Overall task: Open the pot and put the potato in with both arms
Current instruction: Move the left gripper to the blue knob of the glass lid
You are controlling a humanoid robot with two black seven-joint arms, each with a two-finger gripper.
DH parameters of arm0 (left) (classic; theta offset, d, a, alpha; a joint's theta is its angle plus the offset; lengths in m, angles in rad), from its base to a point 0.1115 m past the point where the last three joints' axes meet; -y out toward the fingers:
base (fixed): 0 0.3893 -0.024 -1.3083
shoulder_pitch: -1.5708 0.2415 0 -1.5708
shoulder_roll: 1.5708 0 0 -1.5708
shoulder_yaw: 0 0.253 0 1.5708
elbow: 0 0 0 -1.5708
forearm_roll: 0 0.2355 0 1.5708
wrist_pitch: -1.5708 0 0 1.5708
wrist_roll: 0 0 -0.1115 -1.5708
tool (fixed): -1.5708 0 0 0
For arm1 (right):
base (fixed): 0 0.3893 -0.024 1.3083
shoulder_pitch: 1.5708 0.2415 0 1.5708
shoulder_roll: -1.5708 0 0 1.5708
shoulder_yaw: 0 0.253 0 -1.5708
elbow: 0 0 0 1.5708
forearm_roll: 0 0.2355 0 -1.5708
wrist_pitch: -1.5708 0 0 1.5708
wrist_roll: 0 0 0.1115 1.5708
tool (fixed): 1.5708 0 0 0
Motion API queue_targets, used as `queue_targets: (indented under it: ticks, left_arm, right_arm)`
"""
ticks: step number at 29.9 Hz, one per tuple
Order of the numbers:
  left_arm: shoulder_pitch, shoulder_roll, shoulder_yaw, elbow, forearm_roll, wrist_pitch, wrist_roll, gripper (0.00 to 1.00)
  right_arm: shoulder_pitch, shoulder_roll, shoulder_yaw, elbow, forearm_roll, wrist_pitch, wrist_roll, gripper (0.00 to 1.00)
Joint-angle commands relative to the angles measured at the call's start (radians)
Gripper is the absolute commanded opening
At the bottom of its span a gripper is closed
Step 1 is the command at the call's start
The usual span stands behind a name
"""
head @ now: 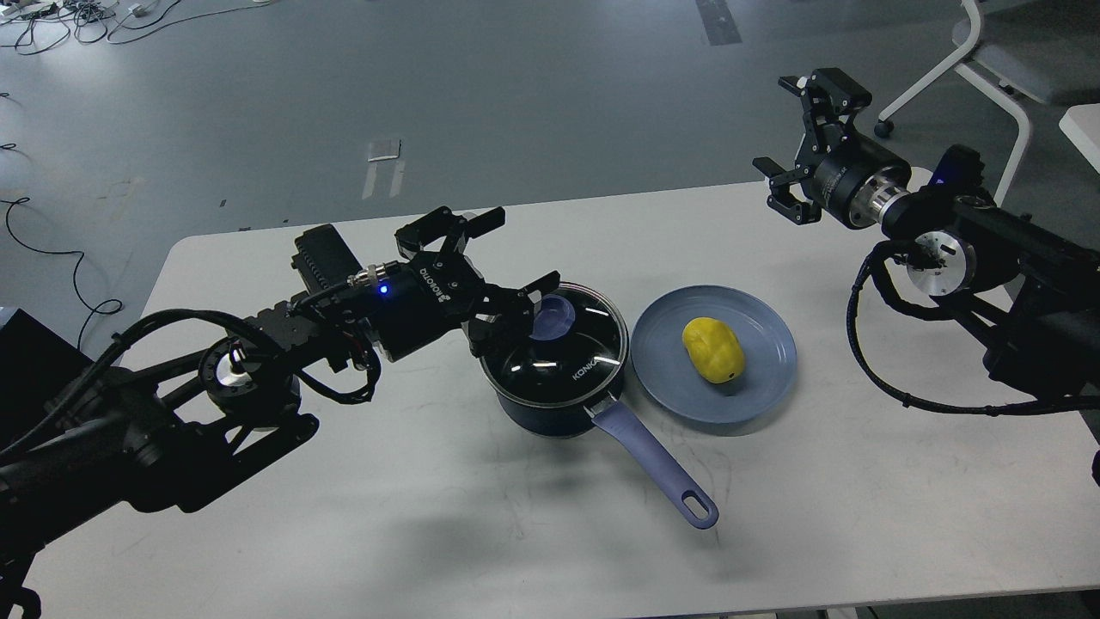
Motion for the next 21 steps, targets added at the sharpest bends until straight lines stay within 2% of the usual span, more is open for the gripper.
queue_targets:
  ticks: [1,7,12,18,21]
  left_arm:
    - [-0.033,-0.078,0.047,0.049,0.005,0.000,0.000,0.99]
    - [-0.018,-0.162,0.063,0.102,0.000,0.000,0.000,0.99]
    - [-0.016,-0.173,0.064,0.158,0.002,0.000,-0.003,0.99]
    - [-0.017,-0.176,0.066,0.198,0.002,0.002,-0.025,0.99]
    - [-0.020,-0.175,0.116,0.198,-0.002,0.005,-0.045,0.99]
  right_arm:
    - [-0.009,0.000,-0.001,-0.002,0.000,-0.001,0.000,1.00]
    - [-0.008,-0.003,-0.001,-0.003,0.000,-0.001,0.000,1.00]
    - [-0.011,-0.003,-0.001,-0.006,0.000,-0.001,0.000,1.00]
    - [-0.012,-0.003,-0.001,-0.006,-0.002,-0.001,0.000,1.00]
    - [-0.012,-0.003,-0.004,-0.006,-0.002,-0.001,0.000,1.00]
